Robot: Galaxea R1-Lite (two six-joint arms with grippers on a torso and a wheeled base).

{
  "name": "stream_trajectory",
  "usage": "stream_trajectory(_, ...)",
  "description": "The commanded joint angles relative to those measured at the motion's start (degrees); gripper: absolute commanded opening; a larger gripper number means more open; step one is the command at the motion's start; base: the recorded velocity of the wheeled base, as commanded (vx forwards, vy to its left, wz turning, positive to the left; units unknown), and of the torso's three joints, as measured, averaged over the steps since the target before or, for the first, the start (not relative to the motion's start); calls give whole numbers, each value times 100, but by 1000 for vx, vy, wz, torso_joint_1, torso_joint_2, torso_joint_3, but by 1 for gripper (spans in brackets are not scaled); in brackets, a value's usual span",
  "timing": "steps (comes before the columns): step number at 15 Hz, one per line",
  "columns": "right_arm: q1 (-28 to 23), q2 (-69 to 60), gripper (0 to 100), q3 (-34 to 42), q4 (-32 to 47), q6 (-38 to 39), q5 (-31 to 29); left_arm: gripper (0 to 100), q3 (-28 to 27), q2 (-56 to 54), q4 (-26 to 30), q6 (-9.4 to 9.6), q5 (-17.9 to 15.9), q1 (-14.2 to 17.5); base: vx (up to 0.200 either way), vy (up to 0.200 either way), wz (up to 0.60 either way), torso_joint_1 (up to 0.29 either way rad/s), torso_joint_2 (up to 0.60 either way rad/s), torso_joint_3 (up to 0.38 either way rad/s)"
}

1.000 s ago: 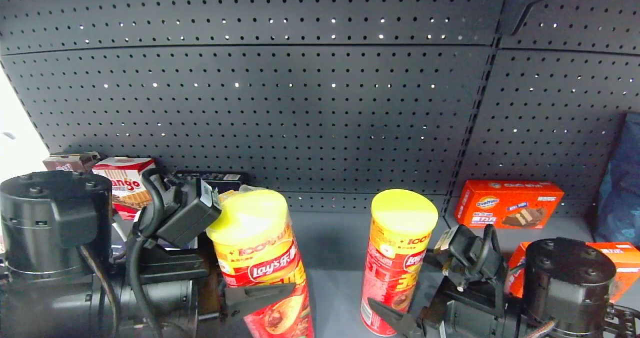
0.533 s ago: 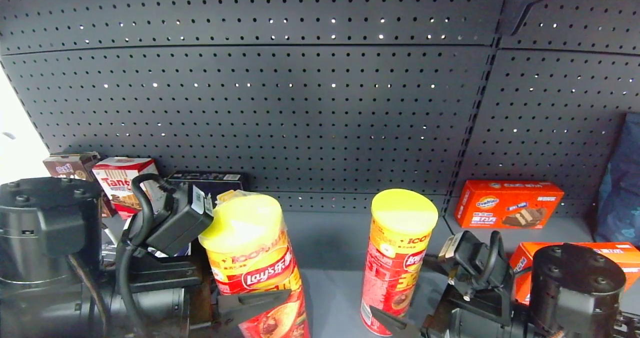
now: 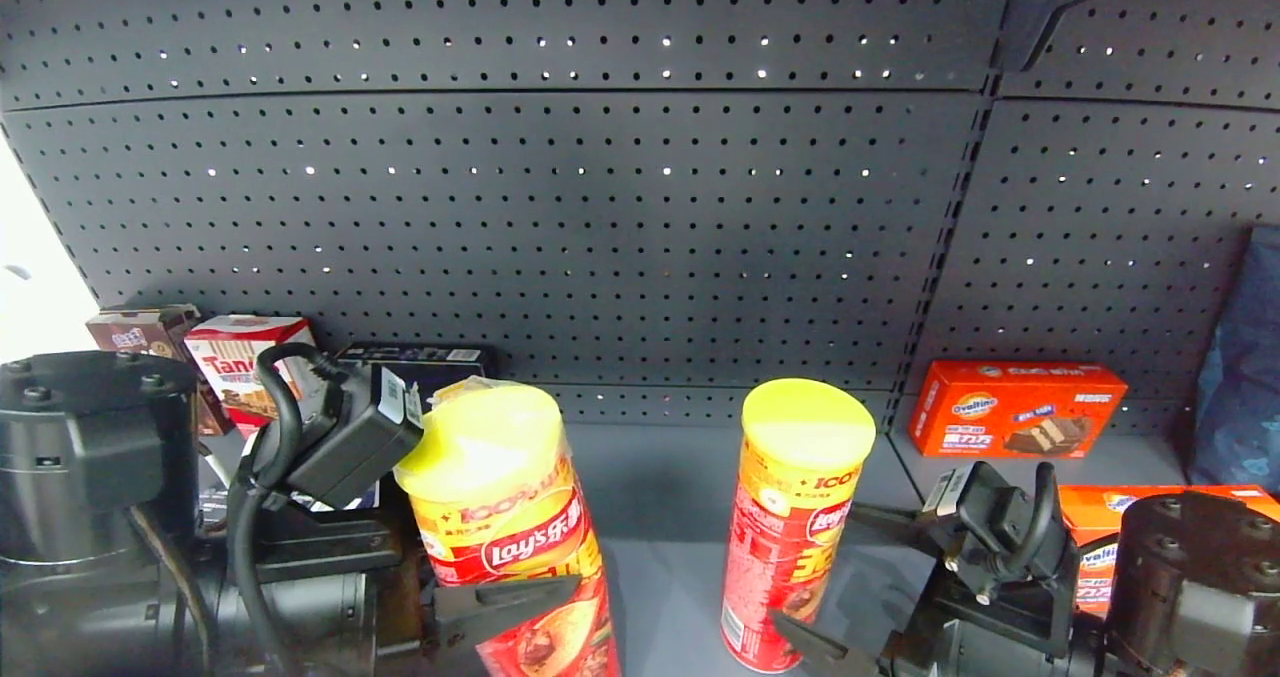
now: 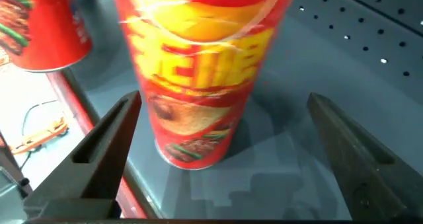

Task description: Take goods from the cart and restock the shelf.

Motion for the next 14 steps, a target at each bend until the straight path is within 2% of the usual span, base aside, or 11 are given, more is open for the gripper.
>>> stream_trajectory(1,-44,81,100,-25,0,-1,4,0,9,-1,-3,1,-1,0,0,0,0,0,0,0)
stream_trajectory(14,-27,678,100,-614,0,-1,4,0,27,-1,-3,1,-19,70,0,0,0,0,0,0)
